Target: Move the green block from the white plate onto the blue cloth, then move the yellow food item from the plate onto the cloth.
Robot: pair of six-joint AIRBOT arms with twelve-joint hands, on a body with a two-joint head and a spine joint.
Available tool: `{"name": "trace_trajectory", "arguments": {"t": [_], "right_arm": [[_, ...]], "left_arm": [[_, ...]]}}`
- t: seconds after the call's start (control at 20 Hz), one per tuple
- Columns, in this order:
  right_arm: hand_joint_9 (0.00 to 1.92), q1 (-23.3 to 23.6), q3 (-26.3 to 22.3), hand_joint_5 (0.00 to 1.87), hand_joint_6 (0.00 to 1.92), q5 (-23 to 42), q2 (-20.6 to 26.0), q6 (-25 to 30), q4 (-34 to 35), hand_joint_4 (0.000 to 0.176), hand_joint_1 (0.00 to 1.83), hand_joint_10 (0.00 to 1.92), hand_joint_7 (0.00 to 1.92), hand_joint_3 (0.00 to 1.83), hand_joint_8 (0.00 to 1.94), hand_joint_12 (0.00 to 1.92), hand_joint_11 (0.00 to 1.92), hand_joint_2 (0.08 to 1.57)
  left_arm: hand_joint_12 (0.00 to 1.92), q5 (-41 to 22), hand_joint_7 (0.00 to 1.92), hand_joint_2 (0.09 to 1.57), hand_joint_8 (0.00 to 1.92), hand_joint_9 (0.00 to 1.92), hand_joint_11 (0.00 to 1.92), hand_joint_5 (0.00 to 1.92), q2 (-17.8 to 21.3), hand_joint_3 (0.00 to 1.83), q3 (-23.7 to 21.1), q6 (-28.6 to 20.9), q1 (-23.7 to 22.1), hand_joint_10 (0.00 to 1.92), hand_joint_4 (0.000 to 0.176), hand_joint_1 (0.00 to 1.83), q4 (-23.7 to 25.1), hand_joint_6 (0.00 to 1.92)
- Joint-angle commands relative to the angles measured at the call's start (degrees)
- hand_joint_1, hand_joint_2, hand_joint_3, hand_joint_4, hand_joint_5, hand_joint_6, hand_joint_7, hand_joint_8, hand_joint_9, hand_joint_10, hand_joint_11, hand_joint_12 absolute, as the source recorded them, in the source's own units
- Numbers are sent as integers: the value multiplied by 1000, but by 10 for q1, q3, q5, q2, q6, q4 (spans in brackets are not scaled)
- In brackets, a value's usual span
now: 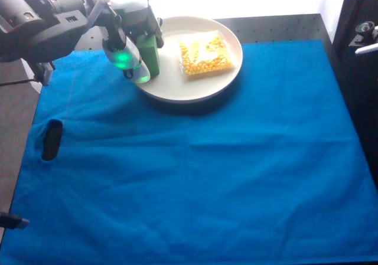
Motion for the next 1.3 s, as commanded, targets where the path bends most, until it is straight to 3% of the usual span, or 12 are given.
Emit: {"name": "trace_trajectory", "arguments": {"t": [0.0,0.05,0.1,0.2,0.25,0.35,0.55,0.65,0.85,0.95,1.05,1.25], "right_arm": [[207,9,-1,100,0,71,1,3,4,0,404,7,127,1,0,795,0,881],[223,9,-1,97,0,71,1,3,4,0,405,6,134,0,1,851,0,871],[212,9,-1,107,2,72,1,3,4,0,411,3,139,0,1,832,0,868],[222,9,-1,100,0,73,1,3,4,0,389,5,151,4,3,867,0,891],[229,9,-1,102,1,74,1,3,4,0,399,7,154,5,3,876,0,900],[208,9,-1,113,2,75,0,3,4,0,378,6,149,6,2,849,0,923],[215,9,-1,151,4,75,0,3,4,0,369,0,143,0,0,804,5,921],[235,9,-1,156,4,75,0,3,4,0,383,7,164,0,7,822,21,926],[213,9,-1,162,2,75,0,3,4,0,396,4,171,1,5,819,18,934],[213,9,-2,114,1,75,0,3,4,0,392,1,155,1,1,781,27,904],[255,9,-2,122,6,75,0,3,5,3,377,15,193,2,14,781,69,903],[227,9,-4,148,4,75,1,3,5,34,361,0,189,0,6,595,103,904]], "left_arm": [[1376,-50,1056,962,28,845,716,846,-2,4,4,-2,-2,932,0,1116,-2,5],[1409,-50,1120,975,48,886,735,884,-2,1,5,-2,-2,993,0,1129,-4,6],[1437,-50,1194,1023,650,952,793,1232,-3,0,6,-2,-1,1047,0,1261,-6,9],[1507,-51,1134,1049,967,1024,814,1311,-3,3,7,-2,-1,1173,0,1289,-11,26],[1526,-51,1128,1061,755,1008,820,1203,-3,0,8,-2,-1,1245,0,1213,-13,496],[1546,-53,1135,1066,720,1004,795,1096,-2,0,8,-2,-1,1241,0,1182,-14,765],[1558,-61,1180,1056,645,1028,792,1110,6,0,5,-2,-11,1232,0,1183,-26,746],[1624,-68,1001,1115,1193,995,813,1016,20,0,-7,-2,-25,1271,0,1262,-26,622],[1687,-83,946,1108,1274,897,738,1016,79,0,-69,-1,-55,1543,0,1184,-1,842],[1448,-84,1025,1108,955,1001,877,1001,114,0,-116,-1,-70,1366,0,1165,43,926],[1201,-92,964,1114,1253,1012,928,1072,140,1,-151,-1,-75,1116,0,1261,73,545],[1694,-137,808,1186,1497,767,764,923,180,1,-206,-1,-55,1524,0,1231,81,798]]}}
